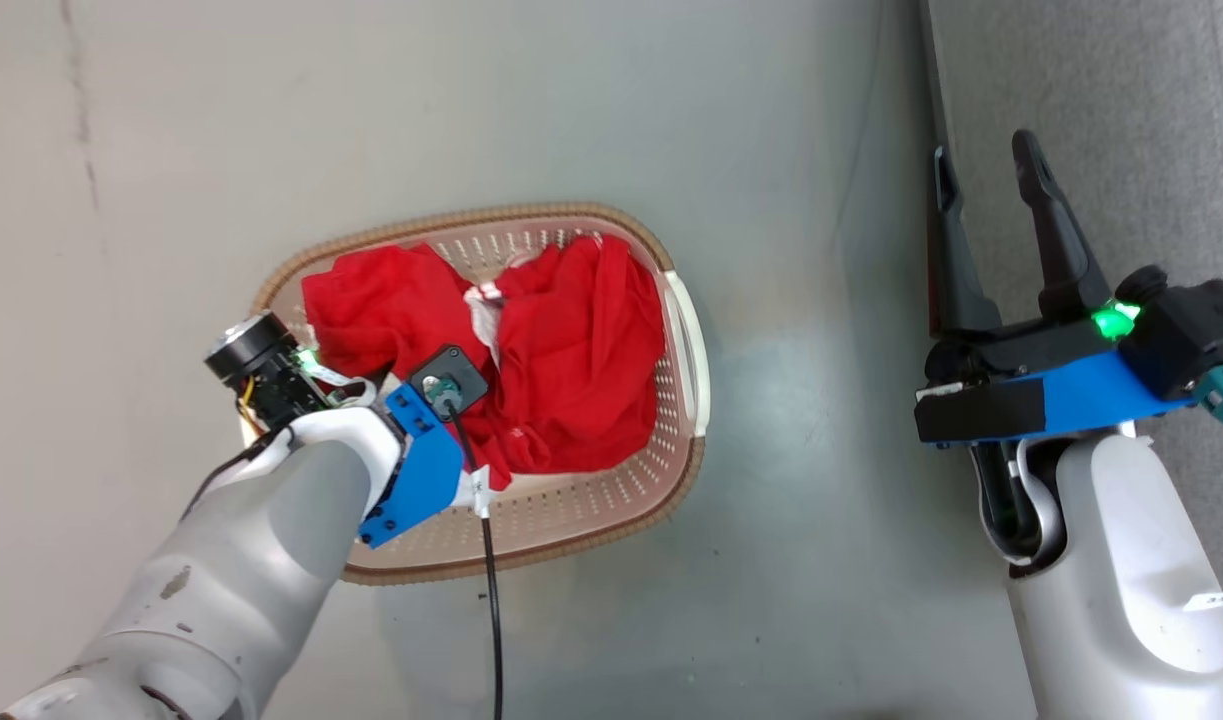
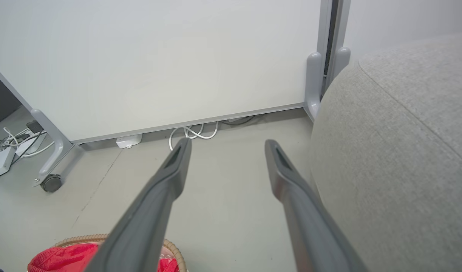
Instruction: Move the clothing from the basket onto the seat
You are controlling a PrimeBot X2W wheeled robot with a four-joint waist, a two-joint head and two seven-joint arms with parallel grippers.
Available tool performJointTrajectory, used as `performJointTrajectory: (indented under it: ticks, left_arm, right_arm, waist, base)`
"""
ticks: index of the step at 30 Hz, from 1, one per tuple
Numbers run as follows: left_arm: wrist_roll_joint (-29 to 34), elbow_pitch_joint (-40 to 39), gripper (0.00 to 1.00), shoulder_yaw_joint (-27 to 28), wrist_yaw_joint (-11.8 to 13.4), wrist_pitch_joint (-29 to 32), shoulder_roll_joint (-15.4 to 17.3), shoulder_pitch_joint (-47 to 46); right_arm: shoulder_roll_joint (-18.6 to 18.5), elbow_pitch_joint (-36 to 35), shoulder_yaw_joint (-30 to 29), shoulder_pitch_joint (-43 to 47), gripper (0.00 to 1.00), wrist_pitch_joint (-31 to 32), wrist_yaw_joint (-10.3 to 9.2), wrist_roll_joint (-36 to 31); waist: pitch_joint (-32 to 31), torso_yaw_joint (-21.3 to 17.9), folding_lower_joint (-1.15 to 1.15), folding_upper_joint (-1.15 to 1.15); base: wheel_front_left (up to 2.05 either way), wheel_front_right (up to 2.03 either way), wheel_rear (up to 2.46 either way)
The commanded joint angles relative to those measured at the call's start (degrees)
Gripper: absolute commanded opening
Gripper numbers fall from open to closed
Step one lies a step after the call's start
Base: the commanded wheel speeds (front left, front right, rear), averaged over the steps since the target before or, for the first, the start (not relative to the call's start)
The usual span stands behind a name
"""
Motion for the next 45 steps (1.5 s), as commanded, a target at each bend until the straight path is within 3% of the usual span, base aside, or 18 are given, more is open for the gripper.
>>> performJointTrajectory:
  ticks: [1,17,25,36,45]
  left_arm:
    - [-0.8,-0.1,0.00,0.4,0.7,-0.4,-0.8,0.3]
    - [-8.5,-0.9,0.00,6.2,0.5,-11.1,-2.4,3.4]
    - [-11.5,-3.7,0.00,9.6,1.5,-12.9,-2.0,4.3]
    - [-11.9,-17.8,0.00,17.2,4.8,-13.0,0.7,8.7]
    - [-10.4,-25.9,0.00,22.4,5.8,-13.0,1.5,14.6]
  right_arm:
    - [-0.2,0.3,-0.3,1.0,1.00,-0.2,0.03,-0.4]
    - [-0.2,2.4,-1.2,7.7,1.00,-0.2,0.03,-1.5]
    - [-0.2,3.0,-1.0,10.1,1.00,-0.2,0.03,-1.7]
    - [-0.2,4.0,-0.7,13.9,1.00,-0.2,0.03,-1.4]
    - [-0.2,5.0,-0.2,17.5,1.00,-0.2,0.03,-1.0]
  waist:
    - [-3.3,1.3,0.00,0.00]
    - [-16.3,4.8,0.00,0.00]
    - [-20.7,5.7,0.00,0.00]
    - [-26.9,6.4,0.00,0.00]
    - [-31.9,6.5,0.00,0.00]
  base:
    - [0.00,0.00,0.00]
    - [0.00,0.00,0.00]
    - [0.00,0.00,0.00]
    - [0.00,0.00,0.00]
    - [0.00,0.00,0.00]
